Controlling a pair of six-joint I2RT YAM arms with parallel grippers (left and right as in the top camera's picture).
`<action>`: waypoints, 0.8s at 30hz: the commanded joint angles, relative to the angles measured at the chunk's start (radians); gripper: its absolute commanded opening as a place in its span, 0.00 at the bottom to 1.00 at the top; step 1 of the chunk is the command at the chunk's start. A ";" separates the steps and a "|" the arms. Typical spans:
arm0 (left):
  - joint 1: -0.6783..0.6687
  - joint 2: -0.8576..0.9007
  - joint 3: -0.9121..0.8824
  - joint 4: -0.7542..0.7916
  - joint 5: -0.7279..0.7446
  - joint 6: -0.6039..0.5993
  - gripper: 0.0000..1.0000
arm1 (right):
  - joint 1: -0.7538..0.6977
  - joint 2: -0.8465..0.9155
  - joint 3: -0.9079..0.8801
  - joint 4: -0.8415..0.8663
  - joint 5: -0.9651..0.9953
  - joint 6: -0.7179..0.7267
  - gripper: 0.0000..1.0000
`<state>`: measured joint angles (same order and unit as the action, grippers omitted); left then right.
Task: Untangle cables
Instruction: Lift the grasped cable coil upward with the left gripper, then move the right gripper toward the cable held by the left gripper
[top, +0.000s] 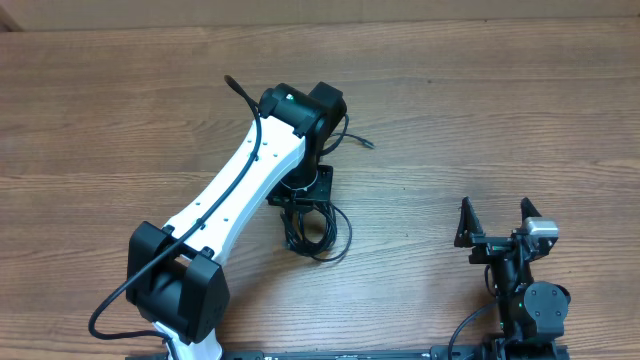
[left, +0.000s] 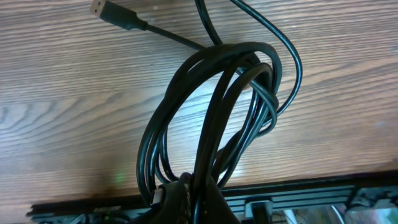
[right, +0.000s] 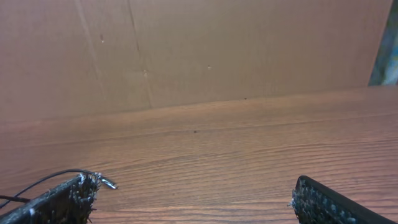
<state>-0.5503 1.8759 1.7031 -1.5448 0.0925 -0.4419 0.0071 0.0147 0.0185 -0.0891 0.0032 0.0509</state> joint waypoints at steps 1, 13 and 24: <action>-0.006 -0.002 0.014 0.008 -0.030 -0.011 0.04 | -0.003 -0.010 -0.011 0.006 -0.005 -0.007 1.00; -0.008 -0.002 0.014 0.077 -0.021 -0.012 0.04 | -0.003 -0.010 -0.011 0.006 -0.006 -0.007 1.00; -0.008 -0.002 0.014 0.066 0.069 -0.047 0.04 | -0.003 -0.010 -0.011 0.034 -0.332 0.728 1.00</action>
<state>-0.5503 1.8759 1.7031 -1.4734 0.1020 -0.4492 0.0071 0.0147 0.0185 -0.0673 -0.1459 0.4129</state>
